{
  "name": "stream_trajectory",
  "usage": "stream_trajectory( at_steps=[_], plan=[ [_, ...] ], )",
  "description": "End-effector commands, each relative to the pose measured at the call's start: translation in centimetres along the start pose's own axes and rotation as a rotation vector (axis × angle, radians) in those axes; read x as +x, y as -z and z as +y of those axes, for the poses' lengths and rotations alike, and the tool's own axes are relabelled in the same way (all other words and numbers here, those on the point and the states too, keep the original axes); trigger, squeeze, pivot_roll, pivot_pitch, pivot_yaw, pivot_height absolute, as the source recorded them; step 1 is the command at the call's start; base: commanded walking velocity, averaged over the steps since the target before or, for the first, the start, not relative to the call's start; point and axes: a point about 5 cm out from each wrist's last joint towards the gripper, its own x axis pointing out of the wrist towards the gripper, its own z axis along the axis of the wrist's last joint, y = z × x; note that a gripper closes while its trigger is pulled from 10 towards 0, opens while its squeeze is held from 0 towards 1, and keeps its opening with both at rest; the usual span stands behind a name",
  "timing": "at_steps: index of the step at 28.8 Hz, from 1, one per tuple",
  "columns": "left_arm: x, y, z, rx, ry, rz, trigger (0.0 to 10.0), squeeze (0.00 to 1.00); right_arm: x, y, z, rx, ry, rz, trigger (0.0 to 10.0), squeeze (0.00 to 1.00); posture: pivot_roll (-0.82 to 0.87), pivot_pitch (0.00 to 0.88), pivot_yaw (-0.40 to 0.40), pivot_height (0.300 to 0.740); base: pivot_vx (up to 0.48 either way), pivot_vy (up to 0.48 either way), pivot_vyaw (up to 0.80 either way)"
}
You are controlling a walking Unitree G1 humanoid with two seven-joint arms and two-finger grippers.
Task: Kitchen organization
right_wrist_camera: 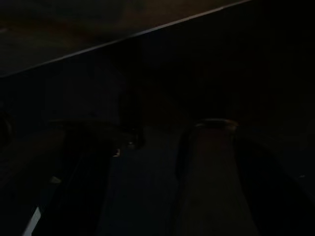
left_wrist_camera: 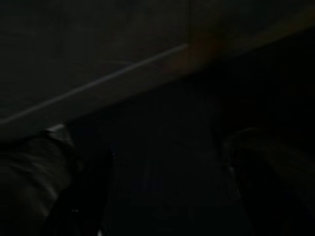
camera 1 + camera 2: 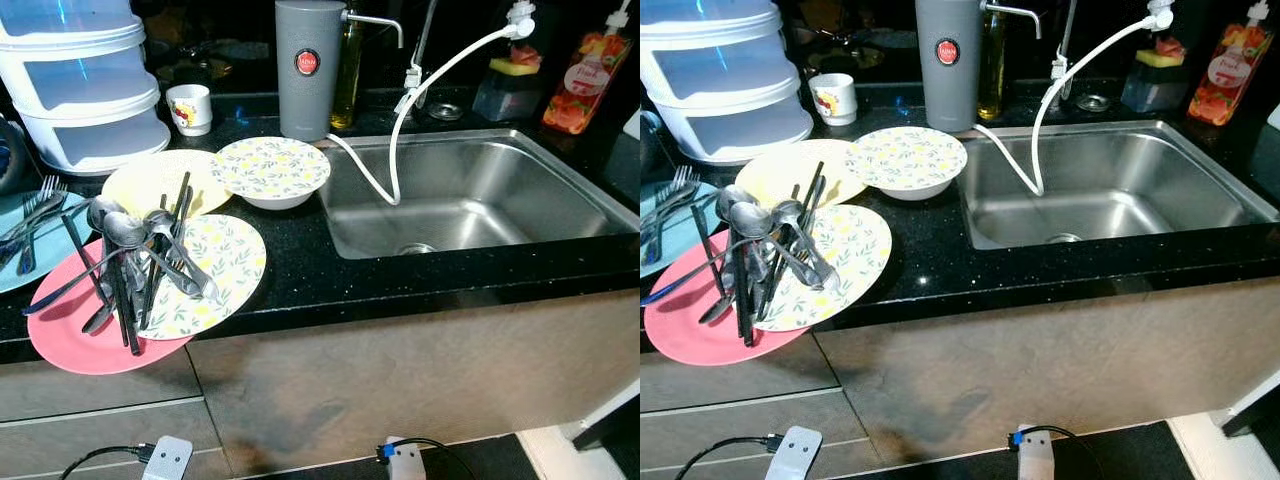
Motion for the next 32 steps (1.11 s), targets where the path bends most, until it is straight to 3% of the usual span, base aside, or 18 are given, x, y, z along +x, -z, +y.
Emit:
stream_trajectory(
  at_steps=[1, 9, 12, 18, 23, 26, 29, 32],
  plan=[
    [-0.2, 0.9, 0.4, 0.011, -0.018, 0.028, 10.0, 0.0, -0.1, 0.8, -0.5, 0.019, 0.024, 0.016, 10.0, 0.0, 0.13, 0.148, 0.102, 0.74, 0.0, 0.0, 0.0],
    [0.5, 1.3, -1.9, -0.014, 0.044, 0.082, 10.0, 0.0, -0.2, 0.5, -2.1, -0.027, 0.074, 0.029, 10.0, 0.0, 0.06, 0.136, 0.091, 0.74, 0.0, 0.0, 0.0],
    [0.9, 1.1, -3.6, -0.018, 0.071, 0.106, 10.0, 0.0, -0.4, -0.7, -3.7, -0.023, 0.098, -0.005, 10.0, 0.0, 0.01, 0.112, 0.08, 0.74, 0.0, 0.0, 0.0],
    [1.3, 0.2, -6.1, -0.049, 0.141, 0.071, 10.0, 0.0, -0.6, -1.9, -5.3, -0.013, 0.096, -0.039, 10.0, 0.0, -0.04, 0.094, 0.109, 0.74, 0.0, 0.0, 0.0],
    [1.3, 0.1, -6.0, -0.051, 0.145, 0.063, 10.0, 0.0, -0.7, -1.8, -5.4, -0.004, 0.092, -0.037, 10.0, 0.0, -0.01, 0.043, 0.061, 0.74, 0.0, 0.0, 0.0],
    [1.1, 0.8, -4.2, -0.092, 0.084, 0.059, 10.0, 0.0, -0.7, -0.7, -5.2, 0.02, 0.1, -0.012, 10.0, 0.0, -0.02, 0.027, 0.039, 0.74, 0.0, 0.0, 0.0],
    [0.8, 1.8, -3.3, -0.105, 0.053, 0.086, 10.0, 0.0, -0.5, -0.2, -4.3, -0.013, 0.075, 0.006, 10.0, 0.0, -0.02, 0.046, 0.026, 0.74, 0.0, 0.0, 0.0],
    [0.7, 2.0, -3.6, -0.11, 0.055, 0.087, 10.0, 0.0, -0.5, -0.2, -4.2, -0.033, 0.065, 0.009, 10.0, 0.0, -0.02, 0.046, 0.026, 0.74, 0.0, 0.0, 0.0]
  ],
)
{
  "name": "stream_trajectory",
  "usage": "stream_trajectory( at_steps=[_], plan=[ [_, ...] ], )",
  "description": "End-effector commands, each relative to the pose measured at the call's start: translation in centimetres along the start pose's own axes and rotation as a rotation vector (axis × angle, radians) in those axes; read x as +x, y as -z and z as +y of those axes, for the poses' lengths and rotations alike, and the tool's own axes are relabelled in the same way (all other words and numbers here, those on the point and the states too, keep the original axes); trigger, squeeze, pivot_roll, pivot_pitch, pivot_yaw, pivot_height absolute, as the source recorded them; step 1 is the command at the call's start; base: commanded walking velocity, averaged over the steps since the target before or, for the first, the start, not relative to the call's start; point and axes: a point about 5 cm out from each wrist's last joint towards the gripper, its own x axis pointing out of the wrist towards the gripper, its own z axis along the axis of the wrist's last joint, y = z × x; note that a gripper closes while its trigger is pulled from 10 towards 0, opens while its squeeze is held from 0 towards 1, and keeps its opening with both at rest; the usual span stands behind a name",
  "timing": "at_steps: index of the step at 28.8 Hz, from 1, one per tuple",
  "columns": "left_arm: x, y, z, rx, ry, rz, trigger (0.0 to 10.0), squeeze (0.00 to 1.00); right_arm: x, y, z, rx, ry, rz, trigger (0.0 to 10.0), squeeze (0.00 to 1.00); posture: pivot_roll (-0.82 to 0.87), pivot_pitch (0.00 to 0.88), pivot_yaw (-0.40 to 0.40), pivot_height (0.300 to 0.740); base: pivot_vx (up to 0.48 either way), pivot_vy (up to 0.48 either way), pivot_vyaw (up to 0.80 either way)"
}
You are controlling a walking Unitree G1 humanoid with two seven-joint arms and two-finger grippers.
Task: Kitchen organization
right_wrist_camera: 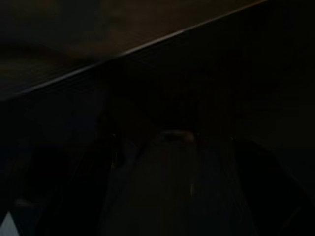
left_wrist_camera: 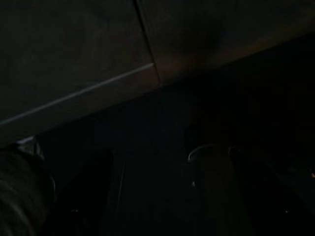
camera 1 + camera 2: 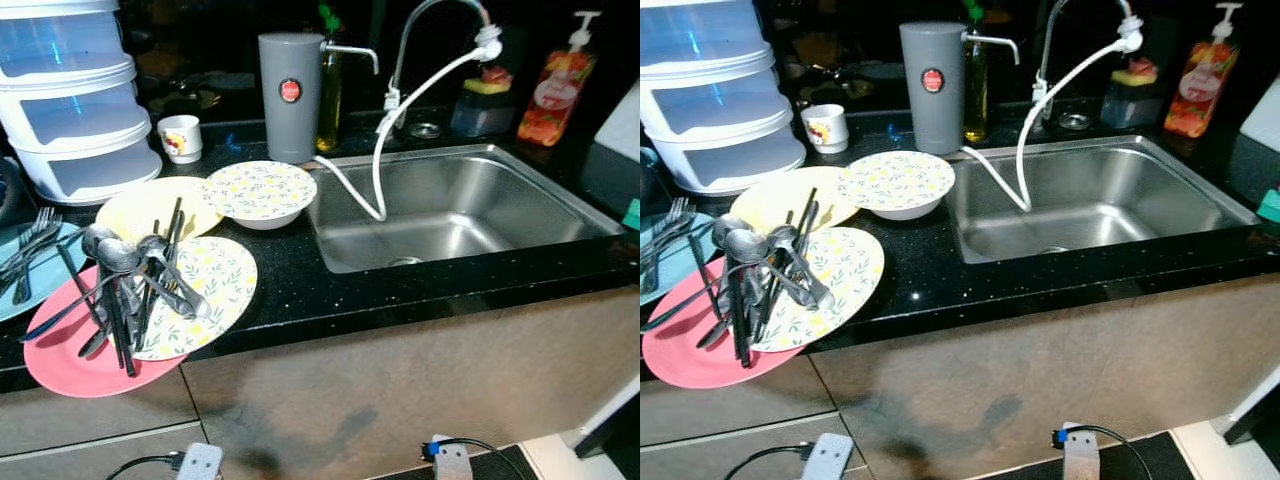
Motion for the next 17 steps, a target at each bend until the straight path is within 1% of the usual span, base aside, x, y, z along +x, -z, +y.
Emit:
stream_trajectory(
  at_steps=[1, 3, 8, 10, 12, 14, 17],
  plan=[
    [-0.1, 0.7, -0.1, -0.002, -0.003, 0.017, 10.0, 0.0, 0.0, 0.4, -0.1, -0.018, -0.005, 0.017, 10.0, 0.0, 0.0, 0.05, 0.002, 0.74, 0.0, 0.0, 0.0],
    [-0.2, 0.9, -0.2, -0.035, -0.007, 0.008, 10.0, 0.0, 0.0, 0.4, 0.2, -0.044, -0.021, 0.016, 10.0, 0.0, 0.0, 0.053, -0.016, 0.74, 0.0, 0.0, 0.0],
    [-0.2, 0.8, 0.0, -0.047, -0.017, 0.003, 10.0, 0.0, 0.0, 0.3, 0.4, -0.074, -0.034, 0.021, 10.0, 0.0, 0.01, 0.057, -0.019, 0.74, 0.0, 0.0, 0.0],
    [-0.2, 0.7, 0.0, -0.047, -0.018, -0.002, 10.0, 0.0, 0.1, 0.0, 0.8, -0.135, -0.062, 0.022, 10.0, 0.0, 0.02, 0.066, -0.024, 0.74, 0.0, 0.0, 0.0],
    [-0.1, 0.6, -0.1, -0.047, -0.018, -0.004, 10.0, 0.0, 0.1, 0.0, 1.0, -0.152, -0.07, 0.022, 10.0, 0.0, 0.02, 0.066, -0.031, 0.74, 0.0, 0.0, 0.0],
    [-0.1, 0.6, -0.1, -0.051, -0.021, -0.001, 10.0, 0.0, 0.1, -0.1, 1.0, -0.155, -0.073, 0.024, 10.0, 0.0, 0.02, 0.065, -0.035, 0.74, 0.0, 0.0, 0.0],
    [-0.2, 0.8, 0.0, -0.061, -0.024, 0.0, 10.0, 0.0, 0.1, -0.2, 1.1, -0.134, -0.072, 0.023, 10.0, 0.0, 0.03, 0.064, -0.033, 0.74, 0.0, 0.0, 0.0]
  ],
)
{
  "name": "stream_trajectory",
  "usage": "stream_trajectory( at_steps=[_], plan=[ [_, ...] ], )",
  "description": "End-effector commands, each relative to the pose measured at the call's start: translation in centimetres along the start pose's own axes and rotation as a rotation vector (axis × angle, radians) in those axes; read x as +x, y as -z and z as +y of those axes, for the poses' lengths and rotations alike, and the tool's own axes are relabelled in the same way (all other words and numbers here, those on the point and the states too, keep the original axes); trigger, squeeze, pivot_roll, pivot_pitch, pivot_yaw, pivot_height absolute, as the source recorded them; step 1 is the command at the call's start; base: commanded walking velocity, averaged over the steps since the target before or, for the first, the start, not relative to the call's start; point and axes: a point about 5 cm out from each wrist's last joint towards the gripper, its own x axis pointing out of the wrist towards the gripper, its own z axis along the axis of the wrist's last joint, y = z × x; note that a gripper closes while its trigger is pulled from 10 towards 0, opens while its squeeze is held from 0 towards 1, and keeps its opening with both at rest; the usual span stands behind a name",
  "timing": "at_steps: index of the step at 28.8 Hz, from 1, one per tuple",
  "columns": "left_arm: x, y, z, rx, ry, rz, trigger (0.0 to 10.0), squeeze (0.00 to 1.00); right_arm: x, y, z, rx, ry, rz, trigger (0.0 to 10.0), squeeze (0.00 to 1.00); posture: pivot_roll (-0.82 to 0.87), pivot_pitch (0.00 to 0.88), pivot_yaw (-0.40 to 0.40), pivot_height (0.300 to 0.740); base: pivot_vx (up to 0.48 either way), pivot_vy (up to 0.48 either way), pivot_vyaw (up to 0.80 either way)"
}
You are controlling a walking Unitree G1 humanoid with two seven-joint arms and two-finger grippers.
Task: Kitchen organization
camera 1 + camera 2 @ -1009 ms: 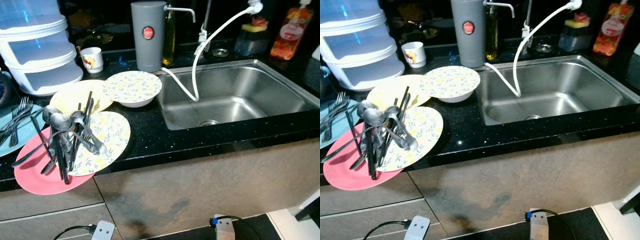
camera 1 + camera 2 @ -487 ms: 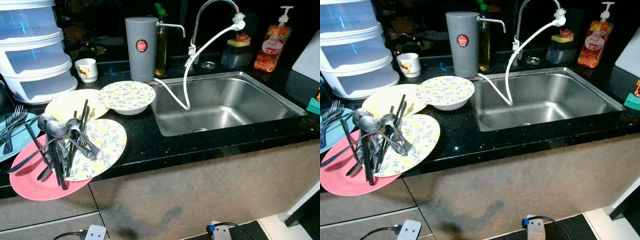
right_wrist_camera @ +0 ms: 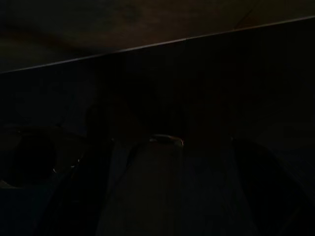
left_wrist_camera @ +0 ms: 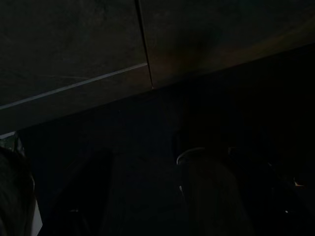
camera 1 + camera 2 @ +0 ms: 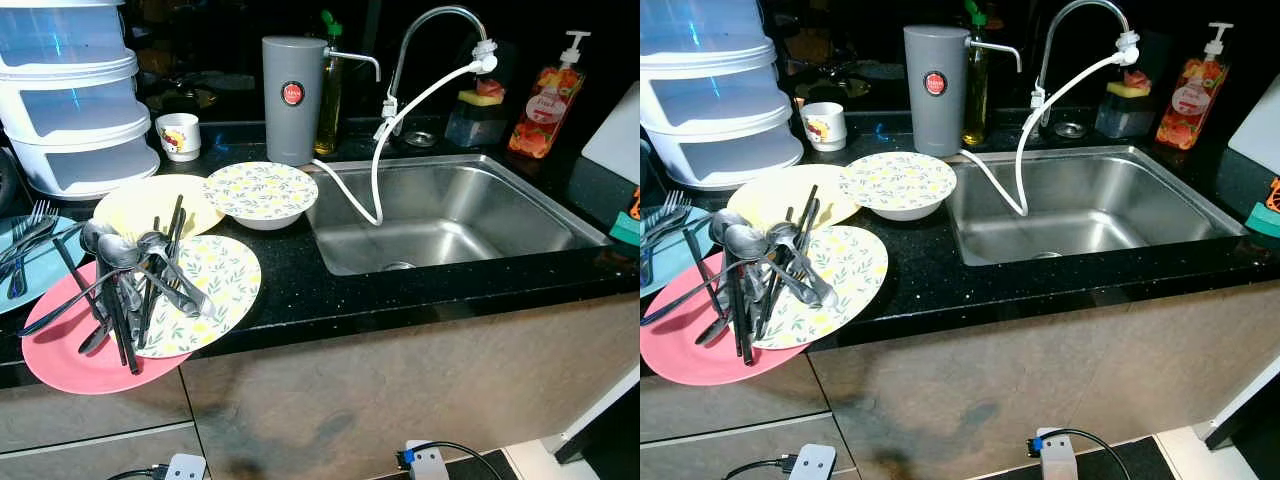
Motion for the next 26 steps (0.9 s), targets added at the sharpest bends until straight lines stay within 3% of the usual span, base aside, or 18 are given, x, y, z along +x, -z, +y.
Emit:
stream_trajectory(
  at_steps=[1, 7, 12, 26],
  plan=[
    [-0.1, 0.5, -0.4, -0.005, 0.006, 0.013, 10.0, 0.0, 0.0, 0.4, 0.3, 0.018, -0.008, 0.025, 10.0, 0.0, 0.04, 0.065, -0.025, 0.74, 0.0, 0.0, 0.0],
    [-0.1, 0.5, 0.2, -0.005, 0.0, 0.013, 10.0, 0.0, 0.1, 0.7, 1.0, 0.046, -0.03, 0.034, 10.0, 0.0, 0.03, 0.07, -0.011, 0.74, 0.0, 0.0, 0.0],
    [-0.2, 0.8, 0.5, 0.009, -0.007, 0.024, 10.0, 0.0, 0.2, 0.7, 1.7, 0.015, -0.028, 0.038, 10.0, 0.0, 0.03, 0.093, 0.018, 0.74, 0.0, 0.0, 0.0],
    [-0.5, 1.7, 0.1, -0.022, -0.018, 0.033, 10.0, 0.0, -0.1, 1.6, 0.7, -0.036, -0.006, 0.06, 10.0, 0.0, 0.05, 0.132, -0.051, 0.74, 0.0, 0.0, 0.0]
  ],
)
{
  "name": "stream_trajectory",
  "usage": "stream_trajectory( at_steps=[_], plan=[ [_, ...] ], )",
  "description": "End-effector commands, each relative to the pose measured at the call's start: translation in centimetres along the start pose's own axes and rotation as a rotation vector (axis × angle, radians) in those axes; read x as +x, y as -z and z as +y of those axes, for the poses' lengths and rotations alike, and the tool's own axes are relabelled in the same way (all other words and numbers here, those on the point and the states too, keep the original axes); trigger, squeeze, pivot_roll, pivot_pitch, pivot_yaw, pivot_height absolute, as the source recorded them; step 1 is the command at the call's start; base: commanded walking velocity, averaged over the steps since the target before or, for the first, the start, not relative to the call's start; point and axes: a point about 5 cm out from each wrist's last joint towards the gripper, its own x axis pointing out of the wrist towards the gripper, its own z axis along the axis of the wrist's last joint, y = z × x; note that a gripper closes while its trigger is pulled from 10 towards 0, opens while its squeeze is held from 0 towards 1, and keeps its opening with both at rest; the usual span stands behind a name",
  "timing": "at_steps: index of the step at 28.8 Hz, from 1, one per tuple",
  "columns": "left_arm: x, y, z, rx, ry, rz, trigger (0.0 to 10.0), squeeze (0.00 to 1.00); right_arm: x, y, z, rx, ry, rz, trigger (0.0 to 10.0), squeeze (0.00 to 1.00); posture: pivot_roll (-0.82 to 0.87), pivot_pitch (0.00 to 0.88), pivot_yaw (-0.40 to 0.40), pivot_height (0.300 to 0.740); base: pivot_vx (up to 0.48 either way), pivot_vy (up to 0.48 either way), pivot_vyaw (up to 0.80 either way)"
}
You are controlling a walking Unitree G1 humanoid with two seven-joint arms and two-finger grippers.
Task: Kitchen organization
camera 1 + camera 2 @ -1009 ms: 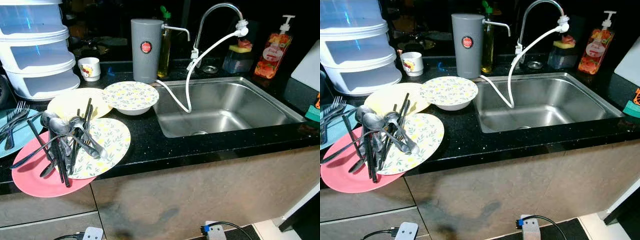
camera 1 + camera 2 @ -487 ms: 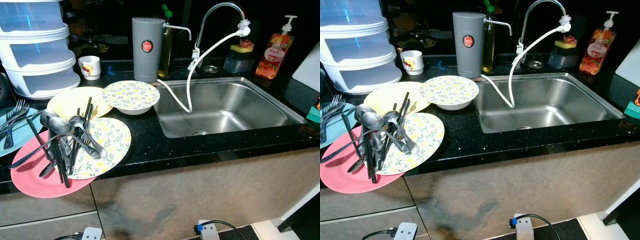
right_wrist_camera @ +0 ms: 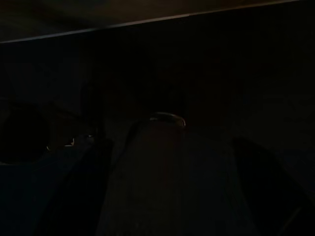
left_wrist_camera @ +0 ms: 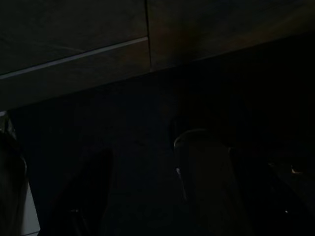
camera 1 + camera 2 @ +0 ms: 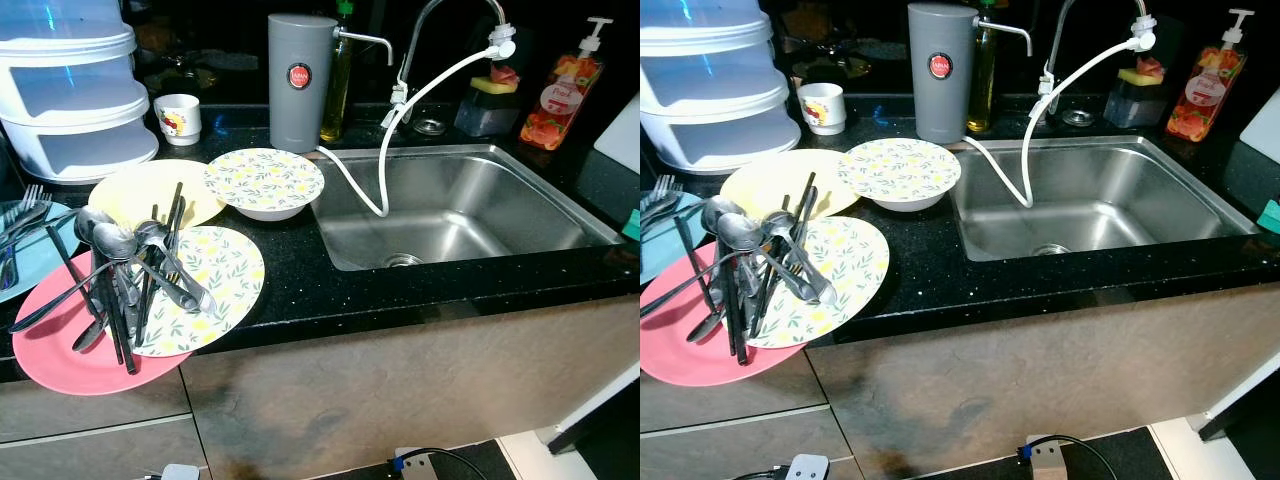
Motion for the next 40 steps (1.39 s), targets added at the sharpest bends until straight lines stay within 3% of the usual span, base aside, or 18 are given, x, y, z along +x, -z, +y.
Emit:
stream_trajectory(
  at_steps=[1, 11, 12, 13, 16, 17, 18, 19, 22, 23, 24, 25, 35, 40],
  plan=[
    [-0.1, 0.7, -0.2, 0.0, -0.007, 0.024, 10.0, 0.0, -0.1, 0.5, -0.2, -0.003, 0.003, 0.02, 10.0, 0.0, 0.05, 0.132, -0.051, 0.74, 0.0, 0.0, 0.0],
    [0.1, 0.4, -0.3, 0.006, -0.001, 0.026, 10.0, 0.0, 0.0, 0.3, -0.1, -0.018, 0.011, 0.023, 10.0, 0.0, 0.05, 0.146, -0.05, 0.74, 0.0, 0.0, 0.0],
    [0.1, 0.4, -0.4, -0.004, 0.008, 0.025, 10.0, 0.35, 0.0, 0.3, -0.1, -0.016, 0.01, 0.024, 10.0, 0.0, 0.05, 0.146, -0.05, 0.74, 0.0, 0.0, 0.0],
    [0.1, 0.3, -0.4, -0.008, 0.012, 0.026, 10.0, 1.0, 0.0, 0.4, -0.1, -0.014, 0.009, 0.026, 10.0, 0.0, 0.05, 0.139, -0.05, 0.74, 0.0, 0.0, 0.0],
    [0.1, 0.4, -0.4, -0.009, 0.011, 0.026, 10.0, 1.0, 0.0, 0.5, -0.2, -0.015, 0.011, 0.031, 10.0, 0.0, 0.05, 0.135, -0.048, 0.74, 0.0, 0.0, 0.0],
    [0.1, 0.4, -0.3, -0.005, 0.005, 0.029, 10.0, 1.0, -0.1, 0.6, -0.2, -0.008, 0.01, 0.034, 10.0, 0.12, 0.05, 0.133, -0.047, 0.74, 0.0, 0.0, 0.0],
    [0.1, 0.5, -0.3, -0.006, -0.001, 0.032, 10.0, 1.0, -0.1, 0.8, -0.2, 0.006, 0.005, 0.038, 10.0, 0.65, 0.05, 0.131, -0.047, 0.74, 0.0, 0.0, 0.0],
    [0.1, 0.5, -0.3, -0.007, -0.006, 0.037, 10.0, 0.0, -0.1, 0.8, -0.2, 0.02, -0.003, 0.04, 10.0, 1.0, 0.05, 0.131, -0.047, 0.74, 0.0, 0.0, 0.0],
    [0.1, 0.5, -0.3, -0.012, -0.009, 0.041, 10.0, 0.0, -0.1, 1.0, -0.3, 0.02, -0.001, 0.046, 10.0, 1.0, 0.06, 0.131, -0.05, 0.74, 0.0, 0.0, 0.0],
    [0.1, 0.6, -0.3, -0.014, -0.009, 0.042, 10.0, 0.0, -0.1, 1.0, -0.4, 0.012, 0.007, 0.048, 10.0, 0.69, 0.06, 0.13, -0.051, 0.74, 0.0, 0.0, 0.0],
    [0.1, 0.6, -0.3, -0.014, -0.009, 0.042, 10.0, 0.0, -0.1, 1.0, -0.4, 0.012, 0.007, 0.048, 10.0, 0.69, 0.06, 0.13, -0.051, 0.74, 0.0, 0.0, 0.0],
    [0.1, 0.5, -0.4, -0.016, -0.009, 0.043, 10.0, 0.0, -0.1, 1.1, -0.4, 0.008, 0.011, 0.05, 10.0, 0.0, 0.06, 0.13, -0.051, 0.74, 0.0, 0.0, 0.0],
    [0.0, 0.9, 0.1, -0.025, -0.036, 0.048, 10.0, 0.0, -0.1, 1.3, -0.2, -0.004, 0.013, 0.06, 10.0, 0.0, 0.07, 0.135, -0.077, 0.74, 0.0, 0.0, 0.0],
    [-0.3, 0.4, 2.6, -0.095, -0.112, 0.018, 10.0, 0.0, -0.1, 1.4, -0.4, -0.023, 0.016, 0.068, 10.0, 0.0, 0.07, 0.118, -0.083, 0.74, 0.0, 0.0, 0.0]
  ],
)
